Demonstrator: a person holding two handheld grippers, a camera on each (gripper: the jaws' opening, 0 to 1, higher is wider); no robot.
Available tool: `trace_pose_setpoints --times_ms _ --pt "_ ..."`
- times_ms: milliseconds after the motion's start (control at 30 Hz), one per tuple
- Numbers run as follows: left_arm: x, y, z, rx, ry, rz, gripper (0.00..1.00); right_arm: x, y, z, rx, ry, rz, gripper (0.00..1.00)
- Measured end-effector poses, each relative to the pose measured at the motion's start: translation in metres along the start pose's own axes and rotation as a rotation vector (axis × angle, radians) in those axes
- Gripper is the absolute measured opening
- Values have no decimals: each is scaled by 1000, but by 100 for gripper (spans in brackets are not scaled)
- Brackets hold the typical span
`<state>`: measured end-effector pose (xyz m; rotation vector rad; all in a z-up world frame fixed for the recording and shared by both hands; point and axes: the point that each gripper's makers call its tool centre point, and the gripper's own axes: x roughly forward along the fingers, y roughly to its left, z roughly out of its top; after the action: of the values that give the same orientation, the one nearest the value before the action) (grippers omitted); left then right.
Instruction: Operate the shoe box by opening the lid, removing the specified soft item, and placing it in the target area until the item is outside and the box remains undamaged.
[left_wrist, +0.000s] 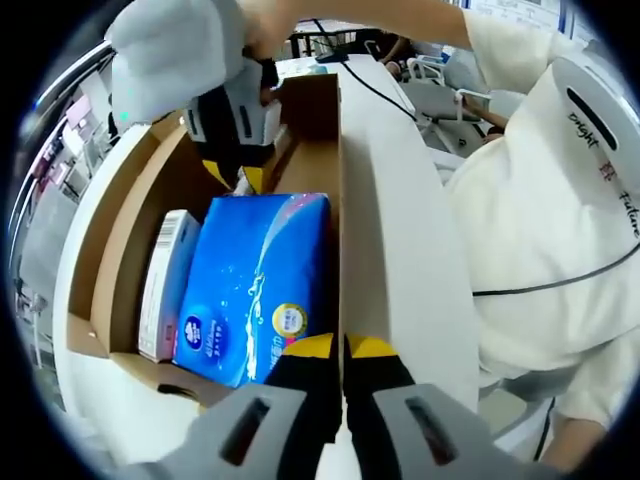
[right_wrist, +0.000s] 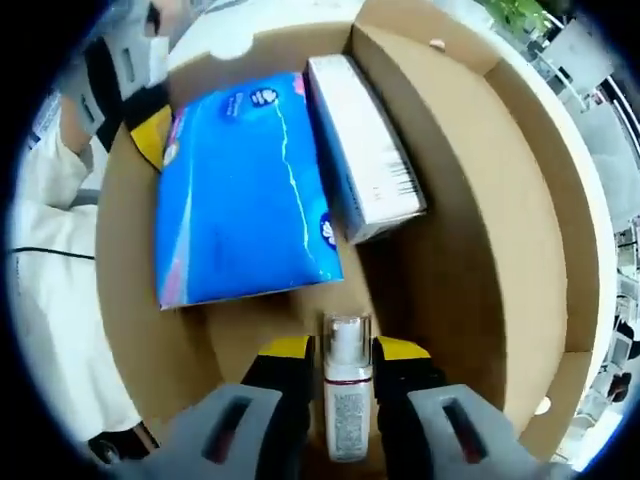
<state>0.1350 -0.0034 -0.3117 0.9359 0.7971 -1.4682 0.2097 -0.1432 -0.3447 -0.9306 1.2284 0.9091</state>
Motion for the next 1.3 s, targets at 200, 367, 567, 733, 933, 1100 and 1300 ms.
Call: trace_pose_setpoints --times_ms 200,367,567,733,933,1100,1300 --pt "0 0 0 -5 4 -1 1 2 -8 3 -11 34 10 19" --pt "0 0 0 -11 6 0 1 2 9 0 -25 43 44 19" --pt "0 0 0 -17 10 -6 1 1 17 0 -118 86 43 19" --pt "0 0 0 -16 6 -2 1 0 14 -2 -102 63 66 19" --pt "1 0 0 -29 14 -13 1 -1 8 0 -54 65 47 18" --pt "1 -1 0 -38 23 -19 1 -1 1 -3 56 16 74 18" --pt "0 -2 1 -36 22 -17 1 -25 -11 9 91 -168 31 18"
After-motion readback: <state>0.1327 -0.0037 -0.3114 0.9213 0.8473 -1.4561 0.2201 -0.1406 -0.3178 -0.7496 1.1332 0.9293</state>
